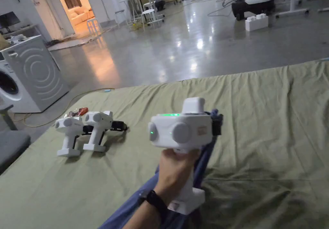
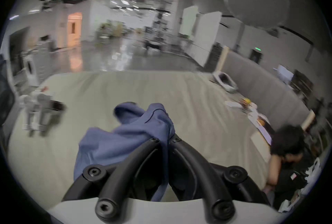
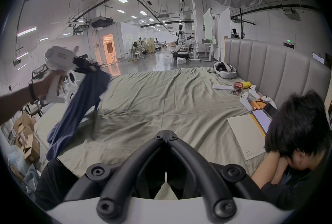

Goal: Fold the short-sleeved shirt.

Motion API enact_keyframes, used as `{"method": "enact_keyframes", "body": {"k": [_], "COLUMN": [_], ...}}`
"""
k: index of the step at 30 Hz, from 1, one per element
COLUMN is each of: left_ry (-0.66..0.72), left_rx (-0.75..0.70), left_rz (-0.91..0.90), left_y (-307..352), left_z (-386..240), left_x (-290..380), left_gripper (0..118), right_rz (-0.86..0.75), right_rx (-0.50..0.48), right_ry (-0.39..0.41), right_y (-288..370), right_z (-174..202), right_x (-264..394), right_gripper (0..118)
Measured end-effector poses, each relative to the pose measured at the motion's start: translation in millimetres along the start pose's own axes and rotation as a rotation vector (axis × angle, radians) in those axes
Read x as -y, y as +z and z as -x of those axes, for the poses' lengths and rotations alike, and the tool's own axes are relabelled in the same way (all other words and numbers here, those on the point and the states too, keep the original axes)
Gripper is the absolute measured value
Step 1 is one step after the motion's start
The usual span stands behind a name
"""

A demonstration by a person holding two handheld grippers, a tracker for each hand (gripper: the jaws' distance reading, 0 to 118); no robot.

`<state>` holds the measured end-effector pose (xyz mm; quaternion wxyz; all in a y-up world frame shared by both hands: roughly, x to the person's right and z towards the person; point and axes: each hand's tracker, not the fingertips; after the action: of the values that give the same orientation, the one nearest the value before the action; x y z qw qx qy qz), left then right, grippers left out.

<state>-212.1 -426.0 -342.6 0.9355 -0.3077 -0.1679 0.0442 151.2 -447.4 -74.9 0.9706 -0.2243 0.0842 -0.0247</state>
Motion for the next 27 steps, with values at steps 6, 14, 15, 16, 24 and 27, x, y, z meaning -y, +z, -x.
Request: {"method": "enact_keyframes", "body": {"k": [6, 14, 15, 16, 24, 27], "left_ry": [-0.024, -0.132, -0.131, -0.105, -0.08, -0.161], "left_rx": [0.325, 0.42, 0.418, 0.439, 0.152, -0.042], "left_rz": [0.237, 0.351, 0.349, 0.358, -0.151, -0.363], "left_y": [-69.9, -59.5, -59.2, -58.0, 95.2, 187.9], "left_z": [-151.1, -243.7, -238.9, -231.2, -129.0, -94.8], "left_x": [137.4, 236.5, 236.0, 232.8, 140.1, 117.2], "left_gripper": [7, 18, 39, 71, 95, 95], "right_rz": [0.018, 0.051, 0.052, 0.05, -0.056, -0.125], "right_rx": [0.067, 0.106, 0.106, 0.104, 0.018, 0.016], "right_ry": [-0.012, -0.034, -0.036, -0.039, 0.003, 0.044], "right_y": [24.5, 36.0, 34.7, 33.0, 24.0, 25.8], "right_z": [-15.5, -25.0, -23.9, -22.6, 2.7, 12.6], "right_x": [12.5, 27.1, 27.3, 27.1, -4.2, -20.6], "right_gripper": [2, 2, 2, 2, 2, 2]}}
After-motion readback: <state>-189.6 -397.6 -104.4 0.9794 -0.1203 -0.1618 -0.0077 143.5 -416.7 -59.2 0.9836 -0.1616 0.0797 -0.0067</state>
